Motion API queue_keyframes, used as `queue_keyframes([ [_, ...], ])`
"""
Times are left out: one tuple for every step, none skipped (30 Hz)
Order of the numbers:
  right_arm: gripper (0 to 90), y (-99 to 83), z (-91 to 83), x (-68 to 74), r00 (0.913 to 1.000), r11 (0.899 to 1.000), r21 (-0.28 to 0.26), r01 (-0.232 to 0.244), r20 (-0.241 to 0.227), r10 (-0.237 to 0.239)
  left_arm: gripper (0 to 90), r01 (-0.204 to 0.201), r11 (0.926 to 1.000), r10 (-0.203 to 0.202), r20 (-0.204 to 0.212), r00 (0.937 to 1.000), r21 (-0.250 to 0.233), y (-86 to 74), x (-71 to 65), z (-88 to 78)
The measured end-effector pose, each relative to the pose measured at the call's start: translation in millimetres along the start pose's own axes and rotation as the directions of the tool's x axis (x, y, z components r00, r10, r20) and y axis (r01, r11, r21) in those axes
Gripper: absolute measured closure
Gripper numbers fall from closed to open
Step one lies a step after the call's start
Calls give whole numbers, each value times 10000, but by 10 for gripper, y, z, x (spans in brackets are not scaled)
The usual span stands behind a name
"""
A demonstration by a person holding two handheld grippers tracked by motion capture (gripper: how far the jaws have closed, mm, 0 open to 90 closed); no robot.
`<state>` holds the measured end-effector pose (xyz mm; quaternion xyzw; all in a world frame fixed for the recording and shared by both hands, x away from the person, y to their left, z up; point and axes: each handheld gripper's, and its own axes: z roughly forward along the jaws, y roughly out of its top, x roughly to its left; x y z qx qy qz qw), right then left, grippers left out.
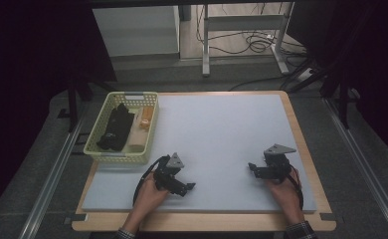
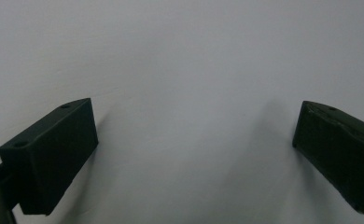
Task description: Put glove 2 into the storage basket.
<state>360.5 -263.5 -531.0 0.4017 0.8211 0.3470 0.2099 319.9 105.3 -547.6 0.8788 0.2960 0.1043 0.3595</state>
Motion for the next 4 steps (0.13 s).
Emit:
queue_keyframes([
  [228,0,0,2,10000,10000,-3,6,10,-6,0,21,10000,-21,24,10000,-9,-1,3,-1],
  [228,-2,0,1,10000,10000,-5,6,9,-6,0,17,10000,-17,14,10000,-14,-2,2,-2],
  [228,-1,0,1,10000,10000,-3,6,6,-6,0,19,10000,-19,16,10000,-9,-2,2,-1],
  [228,-1,0,0,10000,10000,0,0,3,0,0,14,10000,-14,11,10000,-5,-2,2,-2],
])
